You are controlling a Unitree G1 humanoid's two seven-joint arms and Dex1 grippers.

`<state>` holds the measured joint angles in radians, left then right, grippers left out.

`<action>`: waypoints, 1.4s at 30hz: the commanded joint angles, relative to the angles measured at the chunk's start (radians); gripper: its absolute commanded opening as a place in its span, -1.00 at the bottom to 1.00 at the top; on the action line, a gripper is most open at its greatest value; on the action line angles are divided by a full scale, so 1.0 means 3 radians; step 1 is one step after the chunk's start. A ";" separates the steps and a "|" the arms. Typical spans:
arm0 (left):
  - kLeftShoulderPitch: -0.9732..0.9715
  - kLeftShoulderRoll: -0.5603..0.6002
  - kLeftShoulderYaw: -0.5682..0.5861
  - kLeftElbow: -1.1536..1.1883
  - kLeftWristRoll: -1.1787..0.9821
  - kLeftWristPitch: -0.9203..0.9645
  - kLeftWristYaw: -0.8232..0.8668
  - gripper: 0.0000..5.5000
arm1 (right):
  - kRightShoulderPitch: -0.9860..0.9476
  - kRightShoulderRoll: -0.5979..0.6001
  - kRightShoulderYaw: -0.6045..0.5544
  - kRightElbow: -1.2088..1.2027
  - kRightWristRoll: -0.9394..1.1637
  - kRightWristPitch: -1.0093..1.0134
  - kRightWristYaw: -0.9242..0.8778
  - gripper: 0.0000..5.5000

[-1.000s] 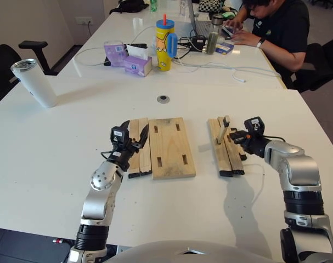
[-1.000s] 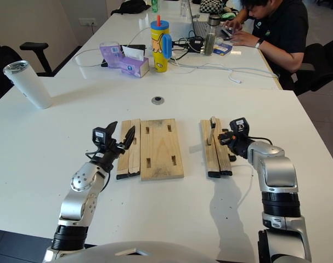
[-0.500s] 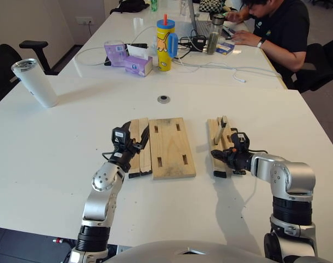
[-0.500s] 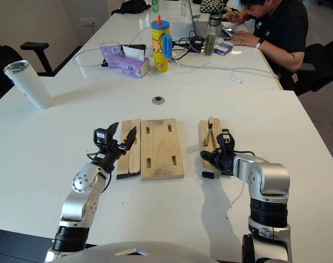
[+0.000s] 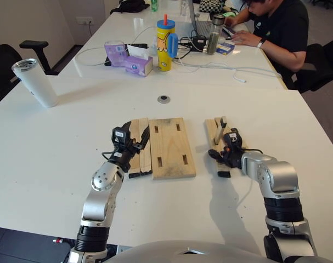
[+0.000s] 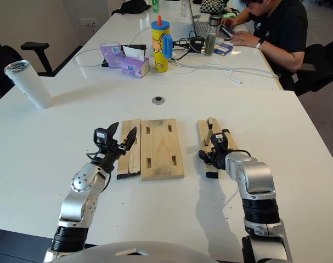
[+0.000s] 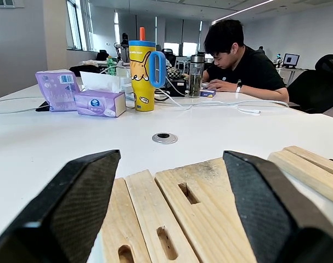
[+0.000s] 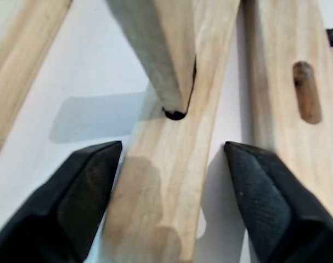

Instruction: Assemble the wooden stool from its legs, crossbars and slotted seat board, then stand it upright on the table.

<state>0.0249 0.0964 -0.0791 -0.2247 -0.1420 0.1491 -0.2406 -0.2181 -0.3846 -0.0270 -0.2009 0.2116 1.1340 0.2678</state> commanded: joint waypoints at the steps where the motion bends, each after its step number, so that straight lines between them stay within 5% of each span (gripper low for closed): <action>1: -0.0024 0.0030 -0.0009 -0.0036 0.0011 0.0046 -0.0016 0.27 | 0.0153 -0.0074 0.0121 0.0165 -0.0081 -0.0086 0.0022 0.04; 20: -0.0131 0.0063 0.0049 0.0007 -0.0073 0.0078 -0.0102 0.27 | -0.0051 -0.0018 0.0161 0.0469 -0.0106 -0.0555 0.0166 0.00; 25: -0.0131 0.0065 0.0038 0.0006 -0.0064 0.0088 -0.0114 0.27 | 0.0001 0.0031 0.0121 0.0433 -0.0101 -0.0519 0.0143 -0.25; 33: -0.0174 0.0052 0.0073 0.0003 -0.0140 0.0120 -0.0144 0.27 | -0.0214 0.0101 0.0096 0.0346 -0.0213 -0.1445 0.0134 -0.25; 36: -0.0218 -0.0153 0.0214 -0.0148 -0.0644 0.0300 -0.0157 0.27 | -0.0314 0.0102 0.0149 0.0189 -0.0094 -0.1898 0.0415 -0.25; 42: -0.0256 -0.0572 0.0646 -0.0590 -0.2782 0.1074 -0.0094 0.27 | -0.0230 -0.0219 0.0645 -0.0125 -0.0175 -0.2634 0.1273 -0.25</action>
<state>-0.0439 -0.0337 0.0563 -0.3290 -0.6691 0.3529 -0.2836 -0.2970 -0.3812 0.0964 -0.1950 0.2020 0.4752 0.5436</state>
